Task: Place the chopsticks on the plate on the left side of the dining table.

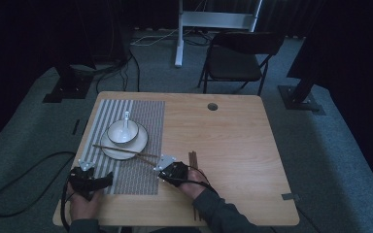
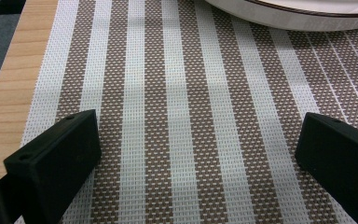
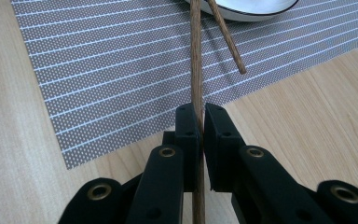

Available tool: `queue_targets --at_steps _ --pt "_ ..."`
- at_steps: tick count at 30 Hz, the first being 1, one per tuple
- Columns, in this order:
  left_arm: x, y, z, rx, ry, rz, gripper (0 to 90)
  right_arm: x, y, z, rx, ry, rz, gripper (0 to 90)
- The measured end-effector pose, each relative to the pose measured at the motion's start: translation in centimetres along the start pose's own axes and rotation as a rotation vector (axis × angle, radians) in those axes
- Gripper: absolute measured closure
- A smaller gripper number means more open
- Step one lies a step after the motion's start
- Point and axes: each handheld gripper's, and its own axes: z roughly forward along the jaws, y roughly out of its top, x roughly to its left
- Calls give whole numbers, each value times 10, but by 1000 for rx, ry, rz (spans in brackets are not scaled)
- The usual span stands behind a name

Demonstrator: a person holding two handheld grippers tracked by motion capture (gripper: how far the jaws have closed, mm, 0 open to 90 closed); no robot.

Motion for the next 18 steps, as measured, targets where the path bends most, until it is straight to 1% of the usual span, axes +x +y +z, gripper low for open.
queue_targets --at_steps 7,18 --pt "0 0 0 0 0 0 3 -5 0 3 15 0 1 848" --pt "0 0 0 0 0 0 3 -8 3 7 28 -4 3 848"
